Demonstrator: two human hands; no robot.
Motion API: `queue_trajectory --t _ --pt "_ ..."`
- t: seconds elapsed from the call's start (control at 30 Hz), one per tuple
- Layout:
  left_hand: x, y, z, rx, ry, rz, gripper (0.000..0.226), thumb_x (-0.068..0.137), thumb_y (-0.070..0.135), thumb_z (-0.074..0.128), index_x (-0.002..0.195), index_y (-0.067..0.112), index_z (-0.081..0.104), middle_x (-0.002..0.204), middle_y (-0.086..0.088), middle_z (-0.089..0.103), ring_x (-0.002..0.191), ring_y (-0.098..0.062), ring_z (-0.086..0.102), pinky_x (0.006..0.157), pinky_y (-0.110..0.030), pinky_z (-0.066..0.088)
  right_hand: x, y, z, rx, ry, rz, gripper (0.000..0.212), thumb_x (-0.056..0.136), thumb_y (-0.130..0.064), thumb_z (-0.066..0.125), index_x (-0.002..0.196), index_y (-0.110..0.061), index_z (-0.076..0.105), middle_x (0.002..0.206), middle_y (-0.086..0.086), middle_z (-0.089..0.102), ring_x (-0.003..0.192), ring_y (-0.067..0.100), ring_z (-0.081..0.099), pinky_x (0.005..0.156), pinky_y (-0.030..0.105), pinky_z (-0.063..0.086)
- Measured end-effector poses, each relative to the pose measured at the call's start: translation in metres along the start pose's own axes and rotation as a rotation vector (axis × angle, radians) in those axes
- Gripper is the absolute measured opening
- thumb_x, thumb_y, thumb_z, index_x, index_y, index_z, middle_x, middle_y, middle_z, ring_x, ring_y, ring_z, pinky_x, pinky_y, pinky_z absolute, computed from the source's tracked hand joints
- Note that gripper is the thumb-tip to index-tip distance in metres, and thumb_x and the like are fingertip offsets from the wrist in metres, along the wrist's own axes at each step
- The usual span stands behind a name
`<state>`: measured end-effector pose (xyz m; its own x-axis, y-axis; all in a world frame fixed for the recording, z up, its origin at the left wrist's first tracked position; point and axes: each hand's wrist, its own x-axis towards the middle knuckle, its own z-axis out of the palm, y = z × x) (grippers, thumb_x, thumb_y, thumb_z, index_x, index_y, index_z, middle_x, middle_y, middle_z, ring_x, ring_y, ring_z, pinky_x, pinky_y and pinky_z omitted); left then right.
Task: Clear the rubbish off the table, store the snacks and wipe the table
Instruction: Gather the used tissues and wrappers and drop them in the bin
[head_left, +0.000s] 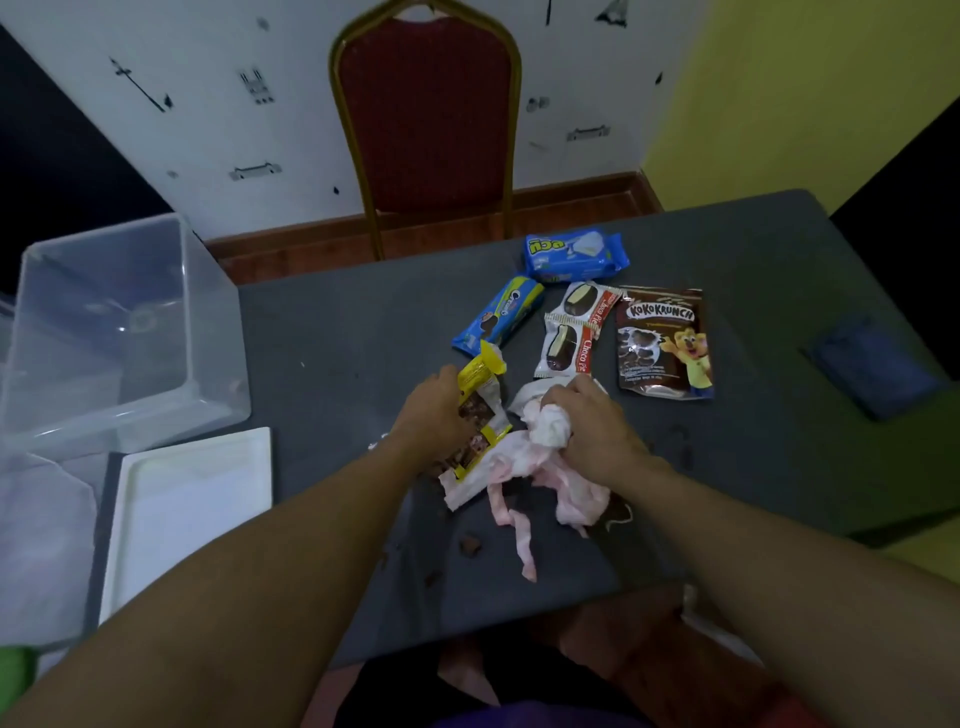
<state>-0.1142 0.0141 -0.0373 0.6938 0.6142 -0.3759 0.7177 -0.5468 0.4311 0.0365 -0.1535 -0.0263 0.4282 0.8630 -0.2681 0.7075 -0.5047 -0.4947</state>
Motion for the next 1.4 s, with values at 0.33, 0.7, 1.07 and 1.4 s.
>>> queue_trajectory --t 0.33,0.7,1.07,1.4 --pt "-0.006 -0.005 -0.032 -0.138 0.158 -0.073 0.03 0.084 0.033 0.069 0.095 0.015 0.047 0.091 -0.01 0.06 0.078 -0.028 0.057 0.062 -0.038 0.044 0.021 -0.028 -0.029 0.107 0.109 0.113 0.033 0.085 -0.007 0.069 0.102 -0.019 0.044 0.103 0.004 0.059 0.098 0.025 0.059 0.078 0.045 0.054" --pt "-0.029 -0.024 -0.049 -0.247 0.251 -0.148 0.036 0.084 0.032 0.071 0.104 0.013 0.049 0.094 -0.009 0.061 0.083 -0.032 0.056 0.067 -0.035 0.041 0.028 -0.038 -0.012 0.235 0.063 0.043 0.063 0.074 -0.029 0.08 0.127 -0.03 0.046 0.12 0.005 0.049 0.112 0.025 0.05 0.089 0.035 0.044" --pt "-0.044 -0.045 -0.039 -0.394 0.266 -0.153 0.061 0.077 0.029 0.081 0.114 0.022 0.034 0.109 -0.003 0.057 0.095 -0.026 0.059 0.079 -0.044 0.052 0.031 -0.039 0.032 -0.234 -0.37 0.154 0.134 0.048 -0.087 0.074 0.155 -0.05 0.002 0.165 0.002 -0.025 0.149 0.045 -0.022 0.115 0.073 0.009" --pt "-0.049 -0.057 -0.03 -0.413 0.273 -0.174 0.064 0.079 0.028 0.079 0.126 0.016 0.036 0.117 -0.007 0.06 0.104 -0.027 0.06 0.087 -0.046 0.052 0.036 -0.041 0.059 -0.173 -0.199 0.058 0.067 0.083 -0.037 0.074 0.142 -0.03 0.042 0.137 0.012 0.035 0.13 0.037 0.037 0.101 0.045 0.042"
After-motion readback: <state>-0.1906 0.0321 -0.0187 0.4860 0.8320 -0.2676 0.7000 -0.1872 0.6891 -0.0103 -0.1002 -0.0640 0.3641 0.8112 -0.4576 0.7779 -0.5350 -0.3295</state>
